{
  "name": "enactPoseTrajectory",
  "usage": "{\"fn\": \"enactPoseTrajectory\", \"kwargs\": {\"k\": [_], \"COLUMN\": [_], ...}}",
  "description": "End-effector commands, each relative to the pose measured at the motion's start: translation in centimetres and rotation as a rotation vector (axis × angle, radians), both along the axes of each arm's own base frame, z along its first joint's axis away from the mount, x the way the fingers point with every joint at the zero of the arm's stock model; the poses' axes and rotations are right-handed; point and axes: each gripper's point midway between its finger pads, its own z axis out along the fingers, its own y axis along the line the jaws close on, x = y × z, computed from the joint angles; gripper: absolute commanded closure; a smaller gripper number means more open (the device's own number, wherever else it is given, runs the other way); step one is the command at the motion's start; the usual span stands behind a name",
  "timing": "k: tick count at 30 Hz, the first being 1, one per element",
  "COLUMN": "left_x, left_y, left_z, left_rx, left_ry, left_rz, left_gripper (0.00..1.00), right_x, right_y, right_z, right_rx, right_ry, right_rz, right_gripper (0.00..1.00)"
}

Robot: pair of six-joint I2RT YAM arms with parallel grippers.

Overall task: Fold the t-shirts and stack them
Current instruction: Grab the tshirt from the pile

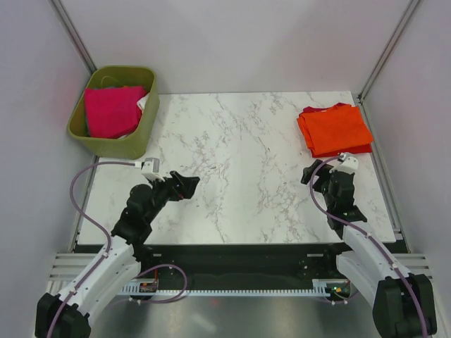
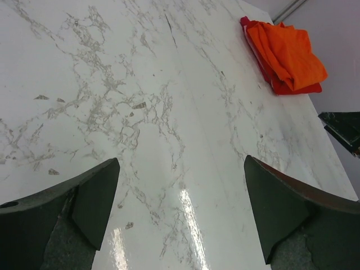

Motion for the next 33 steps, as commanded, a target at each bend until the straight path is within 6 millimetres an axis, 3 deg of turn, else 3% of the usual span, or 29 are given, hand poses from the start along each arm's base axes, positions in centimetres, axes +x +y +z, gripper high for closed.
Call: {"fn": "enactPoseTrajectory", "kwargs": {"k": [1, 6, 7, 9, 10, 11, 12, 13, 15, 16, 17, 18, 20, 22, 23, 25, 26, 27, 30, 33], "left_x": [1.0, 1.3, 1.8, 2.3, 3.5, 3.6, 4.2, 5.6, 6.7, 8.3, 9.0, 9.5, 11.9, 13.5, 15.2, 16.9, 18.4, 19.4, 21.8, 23.4], "left_y": [1.0, 1.1, 1.4, 2.4, 3.4, 4.1, 4.7, 5.1, 6.1, 6.0, 6.3, 7.3, 8.7, 9.5, 11.0, 12.0, 13.6, 14.1, 17.5, 19.9], "left_z": [1.2, 2.7, 4.0, 4.1, 6.4, 5.8, 6.5, 9.2, 9.8, 11.9, 12.6, 14.9, 14.3, 15.5, 14.1, 14.8, 13.0, 14.1, 12.7, 11.7], "left_rx": [0.016, -0.055, -0.071, -0.075, -0.068, -0.024, -0.009, -0.011, 0.034, 0.039, 0.053, 0.051, 0.065, 0.034, 0.018, -0.030, -0.044, -0.064, -0.077, -0.061], "left_ry": [-0.040, -0.020, -0.033, 0.048, 0.050, 0.114, 0.136, 0.131, 0.196, 0.197, 0.207, 0.200, 0.258, 0.265, 0.311, 0.320, 0.370, 0.355, 0.396, 0.405], "left_rz": [0.064, 0.105, 0.135, 0.218, 0.296, 0.329, 0.364, 0.405, 0.444, 0.453, 0.469, 0.507, 0.568, 0.590, 0.633, 0.644, 0.683, 0.682, 0.765, 0.846], "left_gripper": [0.00, 0.00, 0.00, 0.00, 0.00, 0.00, 0.00, 0.00, 0.00, 0.00, 0.00, 0.00, 0.00, 0.01, 0.02, 0.07, 0.10, 0.13, 0.22, 0.23], "right_x": [0.0, -0.5, -0.6, -0.6, -0.6, -0.7, -0.7, -0.6, -0.5, -0.5, -0.5, -0.6, -0.8, -0.9, -1.0, -1.1, -1.1, -1.1, -1.1, -1.1], "right_y": [0.2, 0.1, 0.3, 0.5, 0.5, 0.3, 0.3, 0.1, 0.2, 0.3, 0.3, 0.4, 0.2, 0.1, 0.0, -0.1, -0.1, -0.2, -0.1, -0.1], "right_z": [1.2, 2.0, 1.9, 2.3, 2.3, 2.1, 2.0, 2.1, 1.9, 2.0, 2.0, 1.8, 2.2, 2.2, 2.3, 2.3, 2.3, 2.3, 2.2, 2.2], "right_rx": [0.029, 0.045, 0.047, 0.052, 0.052, 0.050, 0.051, 0.048, 0.044, 0.045, 0.043, 0.044, 0.046, 0.046, 0.048, 0.046, 0.045, 0.046, 0.044, 0.043], "right_ry": [-0.066, -0.118, -0.123, -0.149, -0.146, -0.137, -0.132, -0.130, -0.119, -0.120, -0.123, -0.120, -0.137, -0.141, -0.146, -0.147, -0.148, -0.148, -0.146, -0.148], "right_rz": [-0.001, -0.007, 0.006, 0.020, 0.015, 0.006, 0.003, -0.003, 0.000, 0.006, 0.009, 0.011, 0.002, -0.004, -0.009, -0.013, -0.015, -0.017, -0.013, -0.014], "right_gripper": [0.02, 0.02, 0.02, 0.02, 0.02, 0.02, 0.02, 0.02, 0.02, 0.02, 0.02, 0.02, 0.02, 0.02, 0.02, 0.02, 0.02, 0.02, 0.02, 0.02]}}
